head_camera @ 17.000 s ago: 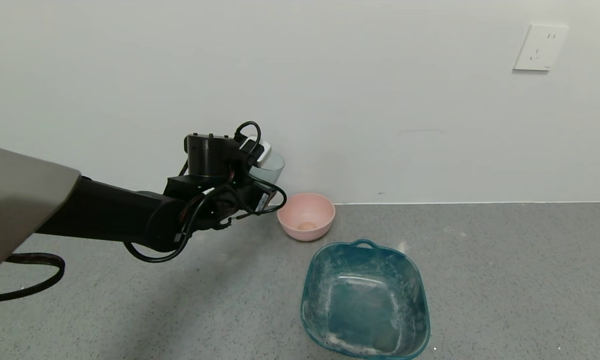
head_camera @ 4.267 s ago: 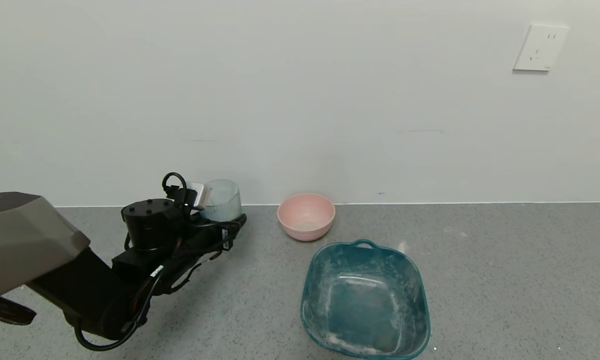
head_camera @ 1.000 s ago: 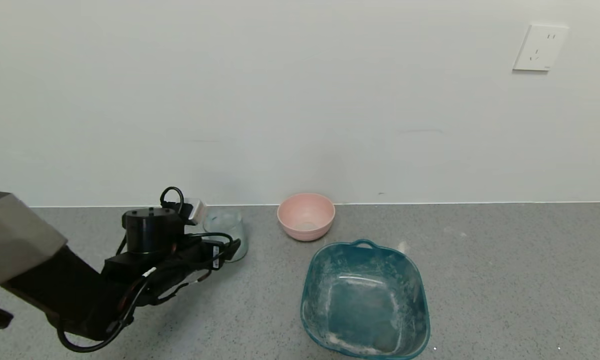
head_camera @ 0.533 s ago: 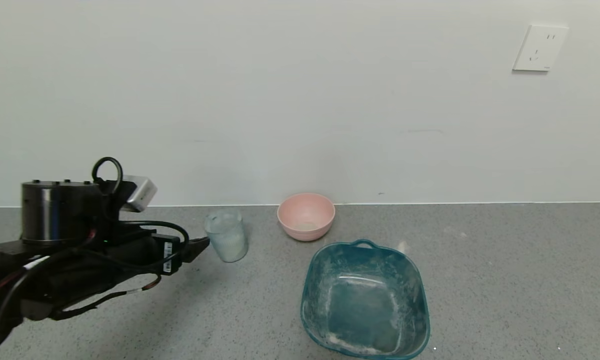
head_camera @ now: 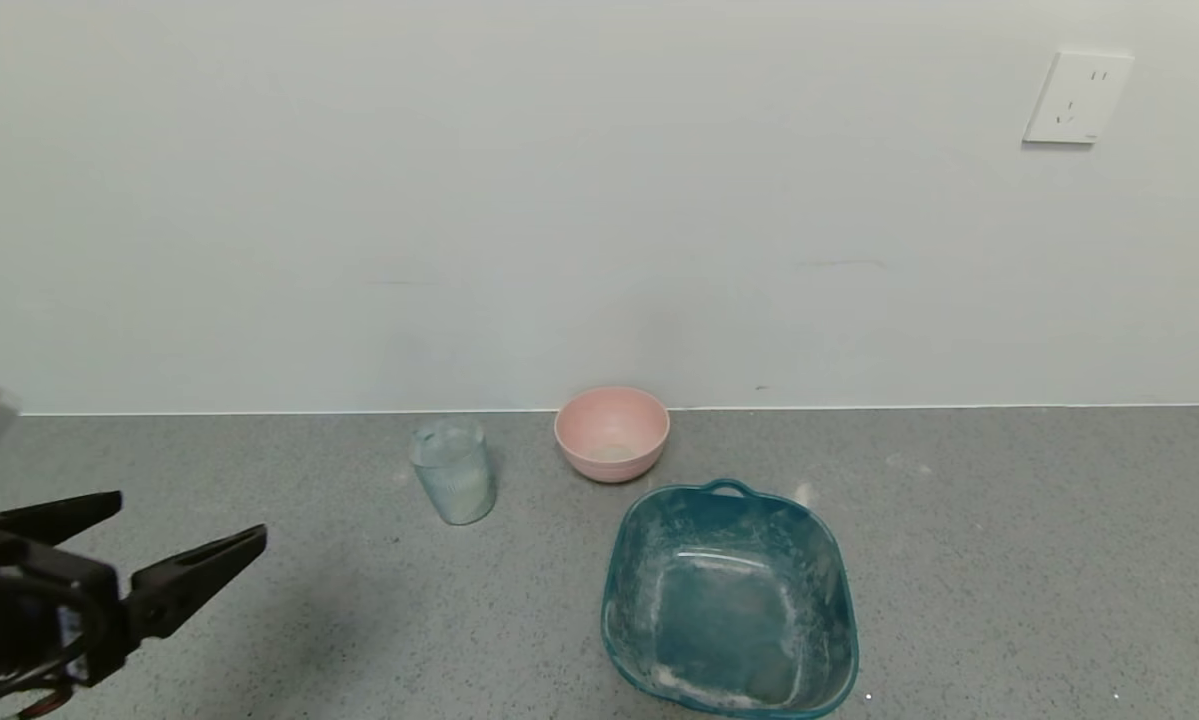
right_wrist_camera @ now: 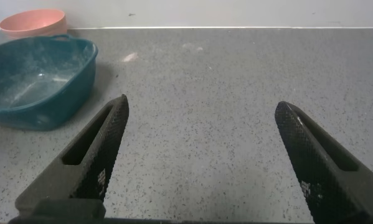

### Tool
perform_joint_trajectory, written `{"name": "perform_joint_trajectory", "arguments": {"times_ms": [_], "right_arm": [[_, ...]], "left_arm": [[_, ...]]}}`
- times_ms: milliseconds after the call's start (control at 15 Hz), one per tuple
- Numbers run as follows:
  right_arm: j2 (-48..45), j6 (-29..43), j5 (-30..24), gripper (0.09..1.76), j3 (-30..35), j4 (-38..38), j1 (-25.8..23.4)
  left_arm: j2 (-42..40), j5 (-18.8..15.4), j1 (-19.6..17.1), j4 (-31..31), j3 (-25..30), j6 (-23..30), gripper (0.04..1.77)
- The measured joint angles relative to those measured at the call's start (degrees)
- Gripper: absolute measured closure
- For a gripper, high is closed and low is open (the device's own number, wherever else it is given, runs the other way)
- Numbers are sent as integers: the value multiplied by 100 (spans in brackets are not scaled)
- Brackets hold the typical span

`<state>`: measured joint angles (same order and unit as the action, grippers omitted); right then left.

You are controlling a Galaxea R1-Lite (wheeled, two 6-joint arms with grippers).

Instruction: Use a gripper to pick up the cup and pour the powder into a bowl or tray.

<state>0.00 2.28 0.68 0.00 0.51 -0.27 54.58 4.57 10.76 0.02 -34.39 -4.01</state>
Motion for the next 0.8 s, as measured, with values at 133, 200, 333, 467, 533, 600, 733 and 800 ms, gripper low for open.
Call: {"name": "perform_joint_trajectory", "arguments": {"times_ms": [133, 200, 333, 467, 533, 600, 733, 800], "right_arm": [[0, 2, 2, 14, 0, 0, 0], [0, 0, 0, 14, 0, 0, 0], [0, 2, 2, 14, 0, 0, 0], [0, -2, 2, 14, 0, 0, 0], [0, -2, 2, 14, 0, 0, 0], [0, 0, 2, 14, 0, 0, 0], [0, 0, 2, 14, 0, 0, 0], [0, 0, 2, 14, 0, 0, 0]], "left_arm": [[-761, 16, 0, 388, 93, -20, 10], [-1158, 22, -5, 625, 129, -21, 10], [-1872, 57, -24, 1130, 165, -26, 10], [-2528, 85, -156, 1517, 178, -30, 10], [-2809, 88, -330, 1643, 187, -32, 10], [-3040, 85, -495, 1736, 199, -41, 10], [-3452, 80, -796, 1888, 219, -43, 9], [-3636, 83, -898, 1915, 221, -41, 9]]}}
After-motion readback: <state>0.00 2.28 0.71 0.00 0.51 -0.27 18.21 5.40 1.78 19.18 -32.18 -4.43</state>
